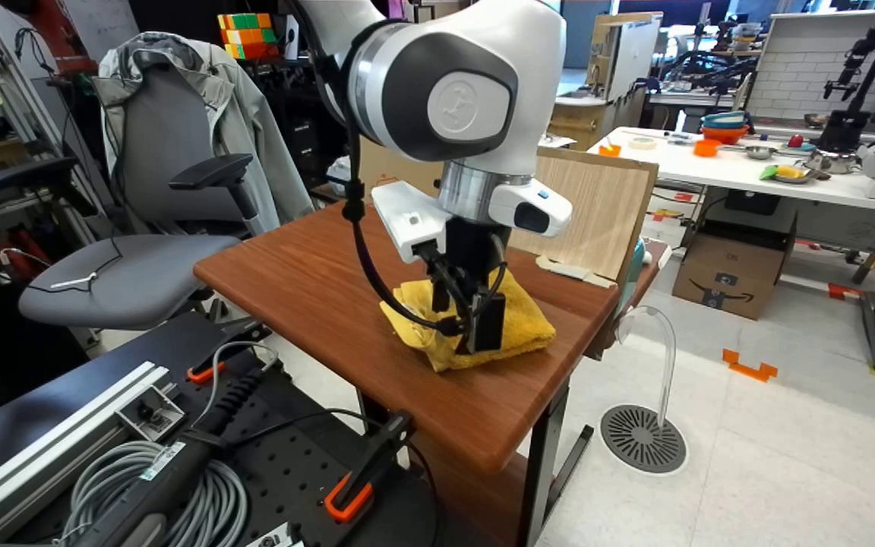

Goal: Clean the table using the yellow towel

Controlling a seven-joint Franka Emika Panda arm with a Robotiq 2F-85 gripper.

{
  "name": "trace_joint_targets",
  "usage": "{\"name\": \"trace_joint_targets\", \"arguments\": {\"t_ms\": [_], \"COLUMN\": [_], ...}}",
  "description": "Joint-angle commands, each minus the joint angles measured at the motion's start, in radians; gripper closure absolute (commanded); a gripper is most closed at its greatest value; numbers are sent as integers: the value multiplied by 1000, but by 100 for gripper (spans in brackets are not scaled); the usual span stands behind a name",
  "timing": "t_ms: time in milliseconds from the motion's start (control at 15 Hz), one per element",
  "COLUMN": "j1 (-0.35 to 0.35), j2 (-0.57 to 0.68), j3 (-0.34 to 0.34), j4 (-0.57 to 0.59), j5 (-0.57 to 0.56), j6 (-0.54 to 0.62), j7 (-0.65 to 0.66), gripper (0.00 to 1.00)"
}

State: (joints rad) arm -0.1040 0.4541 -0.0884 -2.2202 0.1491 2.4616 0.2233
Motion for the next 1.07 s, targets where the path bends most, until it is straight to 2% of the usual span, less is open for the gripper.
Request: {"name": "trace_joint_targets", "arguments": {"t_ms": [0, 200, 533, 800, 1000], "j1": [23, 32, 9, -20, -5], "j2": [-22, 52, 183, 208, 227], "j3": [21, 5, -48, -81, -92], "j4": [19, 68, 158, 235, 246], "j5": [30, 9, 8, 24, 2], "j6": [-8, -14, -3, 27, 60], "j7": [14, 44, 101, 136, 156], "gripper": [0, 0, 0, 0, 0]}}
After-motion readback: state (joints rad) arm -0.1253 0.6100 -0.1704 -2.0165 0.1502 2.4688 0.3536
